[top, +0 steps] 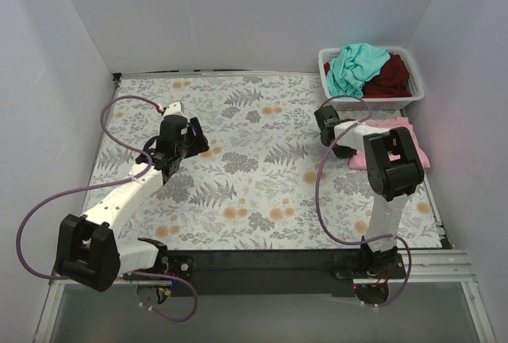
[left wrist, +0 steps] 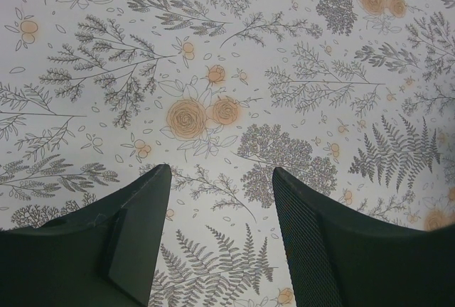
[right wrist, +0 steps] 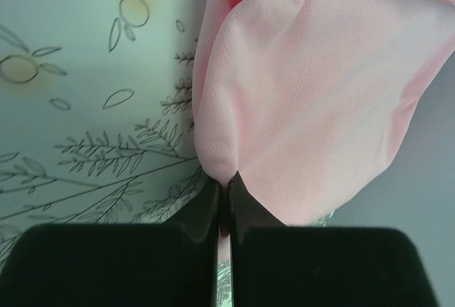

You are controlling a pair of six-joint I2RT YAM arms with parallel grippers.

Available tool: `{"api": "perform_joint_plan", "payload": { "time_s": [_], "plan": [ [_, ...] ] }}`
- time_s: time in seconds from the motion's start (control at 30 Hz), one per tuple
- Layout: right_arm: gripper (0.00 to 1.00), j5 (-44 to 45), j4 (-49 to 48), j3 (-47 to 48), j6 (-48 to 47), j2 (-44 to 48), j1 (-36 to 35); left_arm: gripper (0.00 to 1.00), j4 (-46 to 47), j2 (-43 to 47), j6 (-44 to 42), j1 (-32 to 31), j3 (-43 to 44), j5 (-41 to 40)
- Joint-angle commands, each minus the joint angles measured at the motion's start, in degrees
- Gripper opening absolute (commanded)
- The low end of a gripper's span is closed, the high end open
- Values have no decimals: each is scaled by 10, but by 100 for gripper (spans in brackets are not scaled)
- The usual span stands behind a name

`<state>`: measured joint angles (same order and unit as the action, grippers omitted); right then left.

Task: Fold and stack the t-shirts
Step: Neatly place the folded tshirt to the corner, then reset both grippers

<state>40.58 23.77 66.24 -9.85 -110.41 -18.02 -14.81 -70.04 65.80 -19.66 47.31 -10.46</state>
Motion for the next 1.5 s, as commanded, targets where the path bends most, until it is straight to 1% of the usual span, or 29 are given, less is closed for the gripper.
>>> {"api": "perform_joint_plan", "payload": {
  "time_s": [0.0, 0.13, 0.23, 0.33, 0.37, 0.4, 0.43, 0.47, 0.53, 0.57, 0.63, 0.7, 0.73, 0.77, 0.8, 0.83, 0.9, 0.93, 0.97, 1.0, 1.03, 1.1, 1.13, 1.2, 1.23, 1.27, 1.3, 1.47],
  "plan": [
    [1, 6, -39, 26, -23, -24, 14, 58, 1, -2, -6, 2, -4, 2],
    [1, 13, -39, 35, -25, -43, 29, 58, 1, -6, -7, 2, -4, 3],
    [4, 13, -37, 29, -16, -42, 40, 58, 1, -7, -6, 2, -4, 4],
    [14, -3, -18, 30, 13, -21, 40, 57, 1, -11, -6, 2, -4, 9],
    [23, -15, -11, 36, 36, -11, 39, 57, 1, -11, -4, 2, -4, 9],
    [29, -29, -2, 39, 49, 1, 37, 57, 1, -12, -4, 2, -3, 10],
    [35, -66, 7, 42, 60, 30, 31, 57, 1, -12, -4, 2, -4, 10],
    [42, -85, 21, 49, 70, 47, 27, 57, 2, -12, -4, 2, -4, 11],
    [49, -130, 31, 56, 94, 99, 14, 57, 1, -12, -3, 2, -4, 11],
    [50, -142, 44, 64, 94, 118, 11, 57, 1, -12, -3, 2, -5, 11],
    [52, -177, 62, 74, 123, 173, 7, 57, 1, -10, -2, 2, -6, 13],
    [55, -191, 80, 77, 133, 218, 8, 58, 1, -6, -1, 2, -7, 14],
    [58, -197, 83, 74, 139, 266, 8, 58, 0, -1, -1, 2, -6, 12],
    [66, -197, 87, 71, 145, 293, 7, 58, -1, 3, 4, 2, -6, 11],
    [68, -197, 96, 63, 147, 319, 8, 58, -4, 8, 6, 2, -6, 11],
    [71, -198, 100, 58, 147, 373, 9, 58, -16, 21, 9, 2, -4, 15],
    [77, -194, 106, 45, 149, 431, 8, 59, -36, 38, 20, 2, 10, 17],
    [79, -193, 107, 28, 150, 487, 9, 59, -59, 58, 21, 2, 17, 16],
    [87, -194, 107, 19, 154, 518, 8, 60, -72, 70, 23, 2, 30, 13],
    [92, -197, 106, 7, 157, 547, 8, 60, -86, 82, 28, 2, 40, 8],
    [98, -204, 105, -13, 159, 605, 8, 61, -114, 108, 30, 2, 47, 5],
    [98, -214, 101, -36, 165, 663, 8, 61, -144, 137, 35, 2, 71, -2],
    [98, -219, 98, -59, 169, 714, 9, 62, -170, 165, 41, 2, 77, -9],
    [98, -213, 97, -79, 182, 761, 8, 63, -195, 197, 50, 2, 87, -20],
    [98, -222, 95, -91, 176, 803, 8, 64, -213, 230, 62, 2, 86, -32],
    [98, -232, 85, -119, 165, 825, 8, 65, -220, 247, 69, 2, 83, -39],
    [98, -237, 80, -135, 154, 866, 8, 66, -230, 279, 82, 1, 71, -46],
    [98, -234, 71, -193, 150, 949, 8, 75, -222, 373, 100, 2, 10, -71]
  ]
}}
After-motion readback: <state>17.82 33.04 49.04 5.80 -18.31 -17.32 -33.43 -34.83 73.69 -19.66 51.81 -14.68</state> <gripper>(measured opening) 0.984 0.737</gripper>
